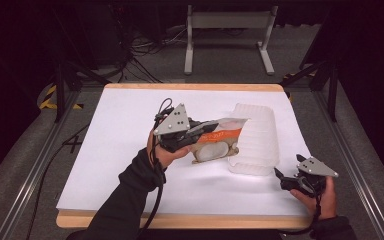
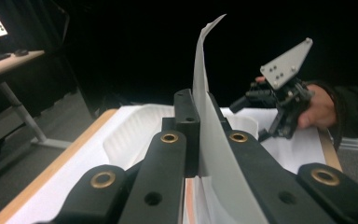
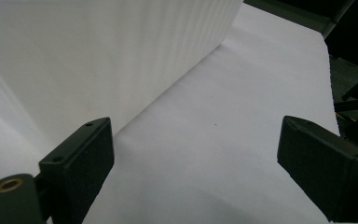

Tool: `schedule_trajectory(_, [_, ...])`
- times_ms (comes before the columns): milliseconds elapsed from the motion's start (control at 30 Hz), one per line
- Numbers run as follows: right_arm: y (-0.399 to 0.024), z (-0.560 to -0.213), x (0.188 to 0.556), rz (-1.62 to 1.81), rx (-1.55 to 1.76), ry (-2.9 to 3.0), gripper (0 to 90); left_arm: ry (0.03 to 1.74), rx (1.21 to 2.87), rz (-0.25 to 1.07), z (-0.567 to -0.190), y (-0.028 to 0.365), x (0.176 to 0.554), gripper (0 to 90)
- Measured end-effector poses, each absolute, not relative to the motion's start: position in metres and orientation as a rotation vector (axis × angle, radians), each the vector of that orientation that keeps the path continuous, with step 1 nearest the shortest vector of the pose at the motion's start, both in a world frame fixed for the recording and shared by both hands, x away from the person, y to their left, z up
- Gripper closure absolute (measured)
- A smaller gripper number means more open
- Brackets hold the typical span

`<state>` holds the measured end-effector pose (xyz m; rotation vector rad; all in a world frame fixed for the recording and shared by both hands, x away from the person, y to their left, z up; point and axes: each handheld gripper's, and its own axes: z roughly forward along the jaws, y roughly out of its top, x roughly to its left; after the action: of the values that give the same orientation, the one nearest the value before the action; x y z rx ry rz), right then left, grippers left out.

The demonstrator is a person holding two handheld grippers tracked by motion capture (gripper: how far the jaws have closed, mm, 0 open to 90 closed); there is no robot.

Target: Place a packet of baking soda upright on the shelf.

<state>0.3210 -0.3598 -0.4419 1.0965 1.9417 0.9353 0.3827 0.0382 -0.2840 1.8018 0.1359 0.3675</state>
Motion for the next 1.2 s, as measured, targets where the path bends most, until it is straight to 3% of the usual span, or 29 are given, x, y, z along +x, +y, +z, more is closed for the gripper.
schedule_trajectory(367, [-0.361,-0.442,0.321,0.955,1.101,1.936,11.6,0.082,1.777,0.330,-0.275,-0.003,0.397,89.9])
schedule_trajectory(867, [-0.361,-0.442,0.321,0.956,1.099,1.937,11.6,0.010,1.798,0.248,-0.292,-0.062,0.411,89.9])
schedule_trajectory(1200, [-0.361,-0.442,0.321,0.953,1.092,1.941,11.6,-0.008,1.761,0.174,-0.302,-0.077,0.413,89.8])
